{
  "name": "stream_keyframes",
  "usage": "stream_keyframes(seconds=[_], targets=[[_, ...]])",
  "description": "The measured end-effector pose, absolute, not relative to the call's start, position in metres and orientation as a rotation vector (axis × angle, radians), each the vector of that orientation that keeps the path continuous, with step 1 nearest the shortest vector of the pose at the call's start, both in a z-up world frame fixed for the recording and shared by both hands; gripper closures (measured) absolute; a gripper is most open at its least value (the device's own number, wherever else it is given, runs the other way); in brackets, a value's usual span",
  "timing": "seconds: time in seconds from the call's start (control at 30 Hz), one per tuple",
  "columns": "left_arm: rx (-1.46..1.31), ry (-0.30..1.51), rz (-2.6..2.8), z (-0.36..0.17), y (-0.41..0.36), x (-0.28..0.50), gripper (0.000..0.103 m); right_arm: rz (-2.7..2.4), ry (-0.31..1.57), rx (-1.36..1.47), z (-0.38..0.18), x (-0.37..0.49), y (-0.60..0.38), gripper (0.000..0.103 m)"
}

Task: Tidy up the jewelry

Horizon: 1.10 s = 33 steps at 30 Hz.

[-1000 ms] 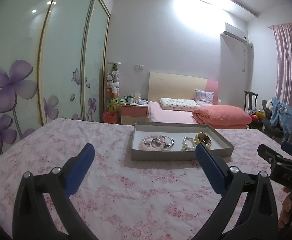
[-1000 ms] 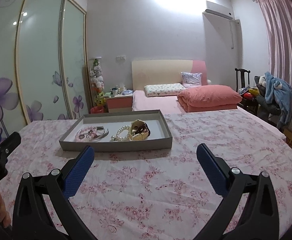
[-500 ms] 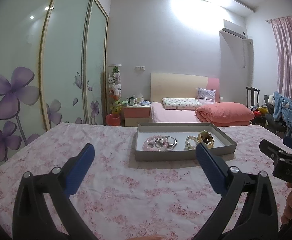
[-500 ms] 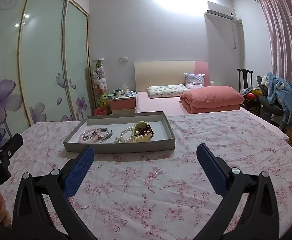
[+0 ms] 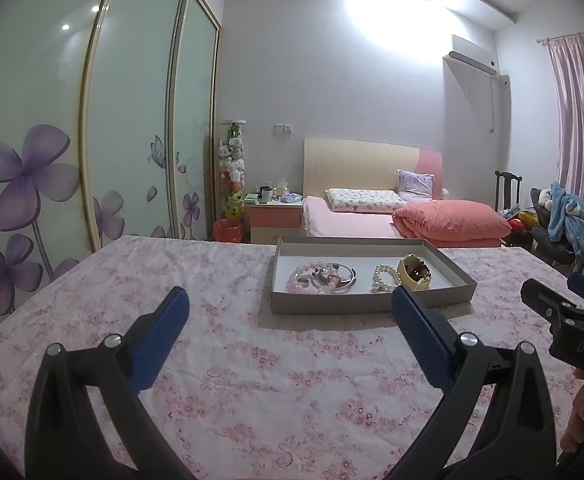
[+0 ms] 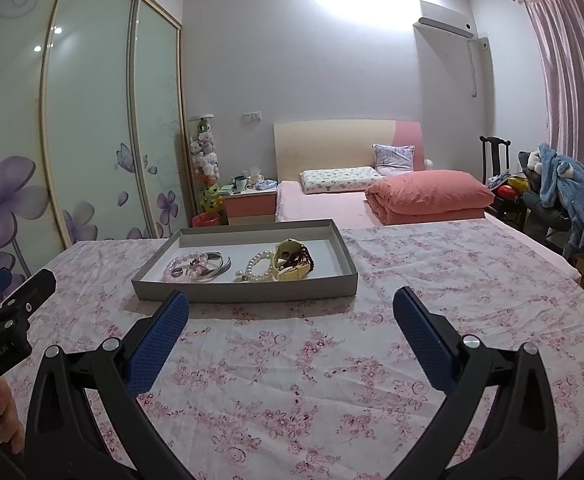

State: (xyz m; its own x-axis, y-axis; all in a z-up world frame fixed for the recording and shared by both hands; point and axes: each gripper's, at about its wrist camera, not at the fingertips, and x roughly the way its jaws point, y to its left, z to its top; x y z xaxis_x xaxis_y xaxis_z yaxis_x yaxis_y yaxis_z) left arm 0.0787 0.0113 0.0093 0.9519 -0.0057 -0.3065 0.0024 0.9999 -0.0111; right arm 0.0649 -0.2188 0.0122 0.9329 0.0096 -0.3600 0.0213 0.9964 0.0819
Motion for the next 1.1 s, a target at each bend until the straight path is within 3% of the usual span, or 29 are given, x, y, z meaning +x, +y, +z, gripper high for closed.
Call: stream_keyframes(seconds=[1.1], targets=[[-0.011, 0.313, -0.008, 0.0088, 0.008, 0.0777, 0.004, 0.002, 0.374, 0.089, 0.0113, 0.0653, -0.2162, 0.002]])
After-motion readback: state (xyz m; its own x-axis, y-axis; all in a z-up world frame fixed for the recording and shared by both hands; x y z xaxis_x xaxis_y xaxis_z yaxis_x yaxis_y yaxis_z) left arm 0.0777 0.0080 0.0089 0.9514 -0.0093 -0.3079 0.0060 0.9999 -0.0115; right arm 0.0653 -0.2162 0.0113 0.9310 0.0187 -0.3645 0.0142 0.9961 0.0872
